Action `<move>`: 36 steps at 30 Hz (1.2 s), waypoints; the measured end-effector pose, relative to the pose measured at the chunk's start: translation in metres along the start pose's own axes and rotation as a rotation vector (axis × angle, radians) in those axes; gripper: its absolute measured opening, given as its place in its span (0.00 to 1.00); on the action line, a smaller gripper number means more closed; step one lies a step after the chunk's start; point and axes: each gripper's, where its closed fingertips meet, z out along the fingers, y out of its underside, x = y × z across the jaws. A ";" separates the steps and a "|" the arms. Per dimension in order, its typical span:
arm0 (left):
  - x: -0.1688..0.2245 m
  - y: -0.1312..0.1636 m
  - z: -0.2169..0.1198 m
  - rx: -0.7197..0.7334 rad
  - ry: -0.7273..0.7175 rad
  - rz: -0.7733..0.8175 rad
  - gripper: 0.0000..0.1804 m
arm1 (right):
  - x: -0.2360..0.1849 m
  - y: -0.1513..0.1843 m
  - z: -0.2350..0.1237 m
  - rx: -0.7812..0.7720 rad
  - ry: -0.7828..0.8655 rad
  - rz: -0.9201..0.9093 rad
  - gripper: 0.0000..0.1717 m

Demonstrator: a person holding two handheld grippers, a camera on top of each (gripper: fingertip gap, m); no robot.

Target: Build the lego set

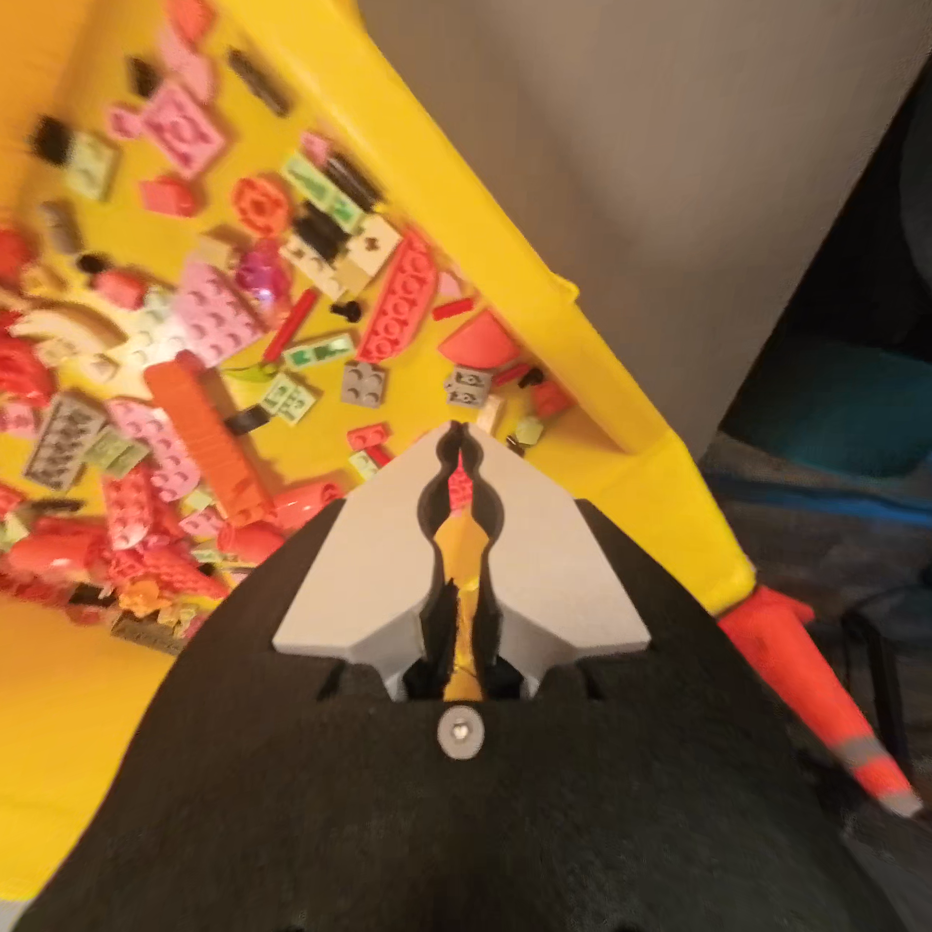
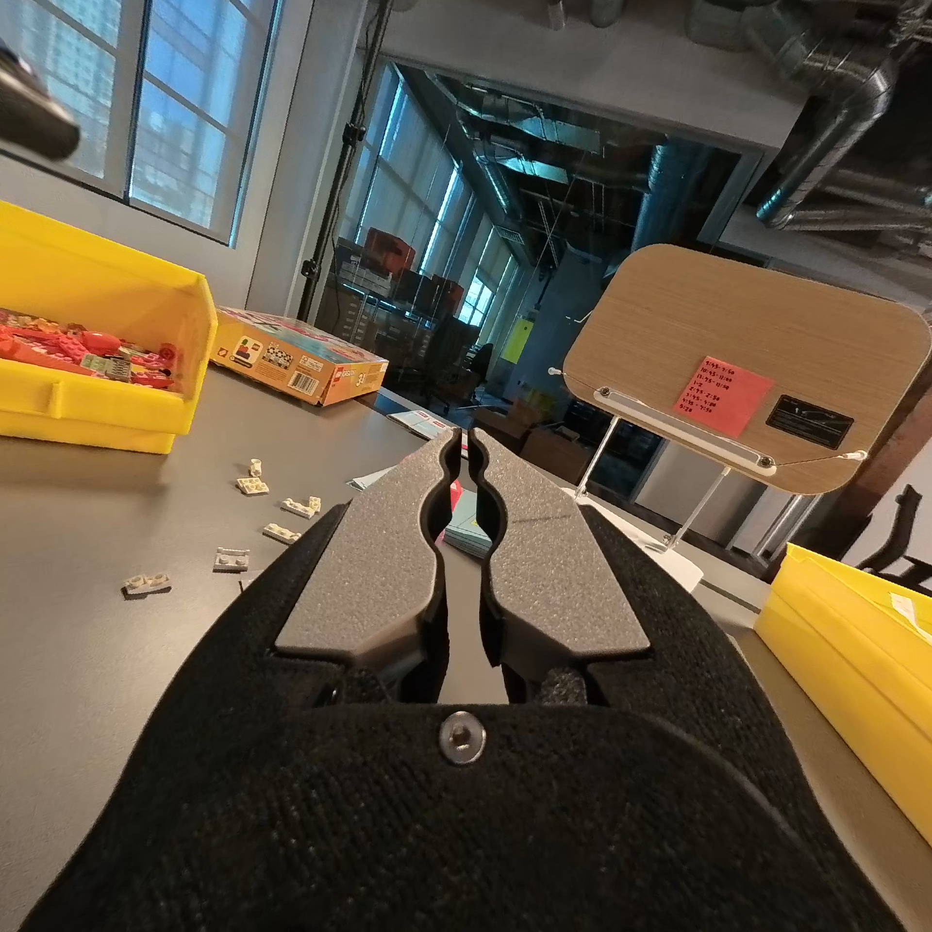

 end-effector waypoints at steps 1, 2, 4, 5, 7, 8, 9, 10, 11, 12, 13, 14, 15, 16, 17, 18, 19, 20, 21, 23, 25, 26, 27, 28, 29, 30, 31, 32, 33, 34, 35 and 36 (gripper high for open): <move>-0.004 -0.003 -0.005 0.044 -0.026 -0.028 0.00 | 0.000 0.000 0.000 0.000 -0.001 0.000 0.00; -0.005 -0.005 -0.011 0.083 -0.032 -0.053 0.00 | 0.000 0.000 0.000 0.000 -0.002 -0.001 0.00; -0.001 -0.006 -0.017 0.127 -0.006 -0.082 0.00 | -0.001 -0.001 0.000 0.002 -0.004 -0.003 0.00; 0.002 -0.004 -0.017 0.121 0.003 -0.081 0.00 | -0.001 -0.001 0.000 0.002 -0.005 -0.003 0.00; 0.002 0.001 -0.011 0.063 -0.008 -0.068 0.02 | -0.002 0.000 0.000 0.001 -0.009 -0.006 0.00; 0.003 0.002 -0.007 0.028 -0.006 -0.056 0.07 | -0.003 0.000 0.000 0.000 -0.010 -0.009 0.00; 0.006 0.002 -0.004 0.000 0.009 -0.042 0.10 | -0.003 0.000 0.001 0.000 -0.011 -0.011 0.00; 0.008 0.001 -0.001 -0.027 0.021 -0.026 0.12 | -0.003 0.000 0.001 0.000 -0.011 -0.013 0.00; 0.008 0.002 0.003 -0.060 0.021 -0.008 0.12 | -0.003 0.000 0.001 0.000 -0.011 -0.015 0.00; 0.008 0.004 0.005 -0.097 0.020 0.011 0.13 | -0.003 0.000 0.000 -0.001 -0.011 -0.015 0.00; 0.008 0.006 0.007 -0.131 0.019 0.028 0.14 | -0.003 0.000 0.001 -0.002 -0.011 -0.015 0.00; 0.007 0.008 0.009 -0.160 0.021 0.041 0.15 | -0.003 0.000 0.000 -0.002 -0.011 -0.014 0.00; 0.007 0.009 0.010 -0.187 0.023 0.051 0.16 | -0.003 0.001 0.001 -0.002 -0.011 -0.013 0.00; 0.007 0.011 0.011 -0.214 0.024 0.059 0.17 | -0.003 0.001 0.000 -0.002 -0.011 -0.013 0.00; 0.006 0.013 0.012 -0.242 0.022 0.067 0.18 | -0.003 0.001 0.000 -0.002 -0.011 -0.013 0.00; 0.005 0.015 0.014 -0.265 0.015 0.075 0.19 | -0.003 0.000 0.000 -0.002 -0.011 -0.015 0.00; 0.003 0.016 0.016 -0.285 0.009 0.083 0.19 | -0.003 0.000 0.000 -0.001 -0.010 -0.016 0.00; 0.002 0.018 0.016 -0.301 0.003 0.093 0.17 | -0.003 0.000 0.000 0.000 -0.009 -0.017 0.00; 0.002 0.018 0.016 -0.308 0.001 0.104 0.19 | -0.002 0.000 0.000 0.000 -0.008 -0.017 0.00; -0.002 0.018 0.017 -0.309 -0.029 0.115 0.14 | -0.002 0.000 0.000 0.002 -0.006 -0.015 0.00; -0.004 0.020 0.017 -0.316 -0.046 0.123 0.08 | -0.001 0.000 0.000 0.002 -0.005 -0.015 0.00; -0.007 0.020 0.017 -0.311 -0.062 0.125 0.05 | -0.001 0.000 0.000 0.002 -0.006 -0.015 0.00; -0.007 0.020 0.017 -0.305 -0.067 0.127 0.05 | -0.002 0.000 0.000 0.002 -0.006 -0.015 0.00; -0.007 0.019 0.017 -0.300 -0.069 0.127 0.05 | -0.002 0.000 0.000 0.002 -0.006 -0.016 0.00; -0.007 0.019 0.017 -0.295 -0.069 0.125 0.05 | -0.002 0.000 0.000 0.003 -0.006 -0.017 0.00; -0.007 0.019 0.017 -0.292 -0.070 0.129 0.05 | -0.002 0.000 0.000 0.003 -0.007 -0.018 0.00; -0.007 0.019 0.017 -0.289 -0.069 0.138 0.06 | -0.002 0.000 0.000 0.002 -0.007 -0.018 0.00; -0.006 0.020 0.017 -0.287 -0.067 0.143 0.07 | -0.002 0.000 0.000 0.002 -0.007 -0.018 0.00; -0.005 0.020 0.017 -0.283 -0.060 0.139 0.08 | -0.002 0.000 0.000 0.001 -0.007 -0.018 0.00; -0.005 0.019 0.017 -0.275 -0.057 0.126 0.08 | -0.001 0.000 0.000 0.002 -0.007 -0.018 0.00; -0.006 0.019 0.016 -0.265 -0.059 0.116 0.09 | -0.001 0.000 0.000 0.002 -0.007 -0.018 0.00; -0.007 0.018 0.016 -0.252 -0.059 0.114 0.11 | -0.001 0.000 0.000 0.001 -0.007 -0.017 0.00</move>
